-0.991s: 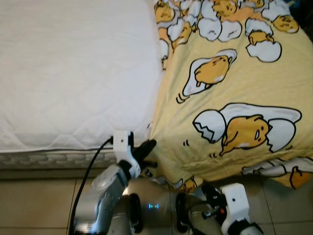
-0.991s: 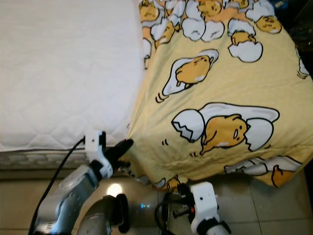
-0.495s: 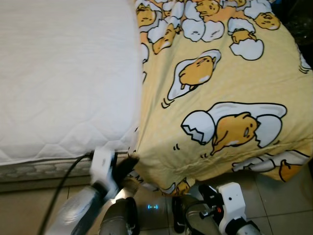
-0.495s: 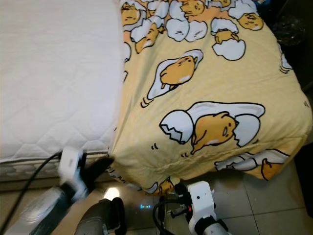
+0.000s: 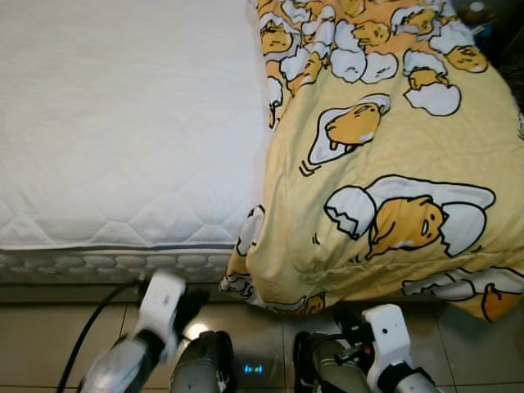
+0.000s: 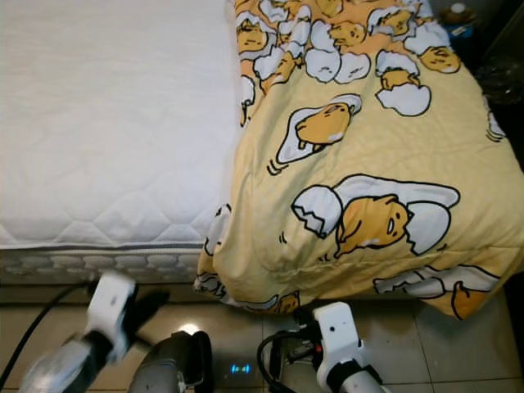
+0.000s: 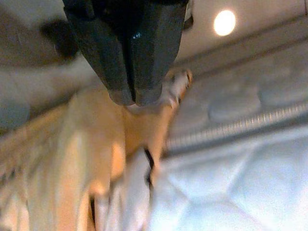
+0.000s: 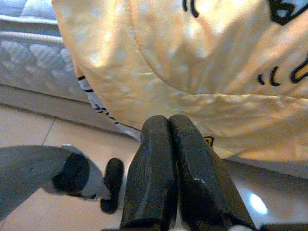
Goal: Clean up the room
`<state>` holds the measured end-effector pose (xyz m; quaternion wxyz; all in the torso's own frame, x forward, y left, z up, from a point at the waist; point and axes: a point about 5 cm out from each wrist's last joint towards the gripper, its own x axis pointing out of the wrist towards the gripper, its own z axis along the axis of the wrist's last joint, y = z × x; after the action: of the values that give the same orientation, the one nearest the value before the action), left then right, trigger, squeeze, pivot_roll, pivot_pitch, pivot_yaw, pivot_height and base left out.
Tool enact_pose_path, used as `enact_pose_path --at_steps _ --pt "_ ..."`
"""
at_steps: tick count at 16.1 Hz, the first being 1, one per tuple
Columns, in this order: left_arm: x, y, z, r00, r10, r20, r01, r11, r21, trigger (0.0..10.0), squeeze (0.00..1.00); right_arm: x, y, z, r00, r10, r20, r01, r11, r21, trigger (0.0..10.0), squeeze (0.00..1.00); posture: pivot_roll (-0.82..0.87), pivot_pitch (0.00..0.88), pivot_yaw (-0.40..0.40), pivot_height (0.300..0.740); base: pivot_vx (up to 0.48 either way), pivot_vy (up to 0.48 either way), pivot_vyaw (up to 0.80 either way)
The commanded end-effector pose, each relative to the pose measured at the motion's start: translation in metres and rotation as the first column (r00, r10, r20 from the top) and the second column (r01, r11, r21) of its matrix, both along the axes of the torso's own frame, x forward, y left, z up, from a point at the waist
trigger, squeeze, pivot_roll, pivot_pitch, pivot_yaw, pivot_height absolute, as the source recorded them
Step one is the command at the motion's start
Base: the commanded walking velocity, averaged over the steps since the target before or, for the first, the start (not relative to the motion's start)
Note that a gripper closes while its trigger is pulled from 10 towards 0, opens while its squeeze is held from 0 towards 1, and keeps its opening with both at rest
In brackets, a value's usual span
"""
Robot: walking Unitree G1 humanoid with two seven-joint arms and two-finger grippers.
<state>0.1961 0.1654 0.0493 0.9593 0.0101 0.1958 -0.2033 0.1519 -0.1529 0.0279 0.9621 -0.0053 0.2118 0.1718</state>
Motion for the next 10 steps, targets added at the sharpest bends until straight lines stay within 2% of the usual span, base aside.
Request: enact_pose_path --at_steps 1,2,4,5,6,7,9,10 --pt "0.001 -0.001 -0.003 1.000 0.022 -0.016 -0.022 1.000 0.010 10.0 0.00 -0.001 -0.005 -0.002 1.000 -0.026 0.004 0.026 1.000 -0.015 10.0 0.00 -0.06 0.223 -0.008 0.699 0.000 0.000 0.00" --pt "0.023 -0.013 0.012 0.996 0.052 0.070 -0.051 0.999 -0.004 10.0 0.00 0.010 -0.013 0.005 0.991 -0.110 0.082 0.114 0.992 -0.053 10.0 0.00 -0.06 0.219 -0.010 0.699 0.000 0.000 0.00" --pt "0.043 -0.024 0.029 0.984 0.089 0.152 -0.085 0.996 -0.030 10.0 0.00 0.021 -0.021 0.013 0.970 -0.176 0.167 0.192 0.978 -0.086 10.0 0.00 -0.06 0.211 -0.011 0.699 0.000 0.000 0.00" --pt "0.050 -0.028 0.034 0.978 0.094 0.186 -0.091 0.995 -0.029 10.0 0.00 0.025 -0.023 0.017 0.961 -0.194 0.196 0.215 0.972 -0.092 10.0 0.00 -0.06 0.204 -0.012 0.699 0.000 0.000 0.00" --pt "0.064 -0.031 0.043 0.961 0.123 0.248 -0.126 0.992 -0.003 10.0 0.00 0.034 -0.024 0.024 0.942 -0.221 0.254 0.251 0.963 -0.093 10.0 0.00 -0.06 0.175 -0.013 0.699 0.000 0.000 0.00" --pt "0.072 -0.033 0.046 0.951 0.145 0.273 -0.156 0.988 0.019 10.0 0.00 0.042 -0.024 0.030 0.924 -0.237 0.299 0.275 0.957 -0.090 10.0 0.00 -0.05 0.154 -0.014 0.699 0.000 0.000 0.00" --pt "0.078 -0.034 0.046 0.943 0.159 0.291 -0.177 0.983 0.037 10.0 0.00 0.051 -0.023 0.036 0.904 -0.261 0.340 0.303 0.950 -0.077 10.0 0.00 -0.04 0.126 -0.016 0.699 0.000 0.000 0.00" --pt "0.084 -0.039 0.051 0.930 0.161 0.332 -0.189 0.980 0.055 10.0 0.00 0.061 -0.022 0.044 0.872 -0.294 0.390 0.341 0.939 -0.054 10.0 0.00 -0.04 0.090 -0.020 0.699 0.000 0.000 0.00"
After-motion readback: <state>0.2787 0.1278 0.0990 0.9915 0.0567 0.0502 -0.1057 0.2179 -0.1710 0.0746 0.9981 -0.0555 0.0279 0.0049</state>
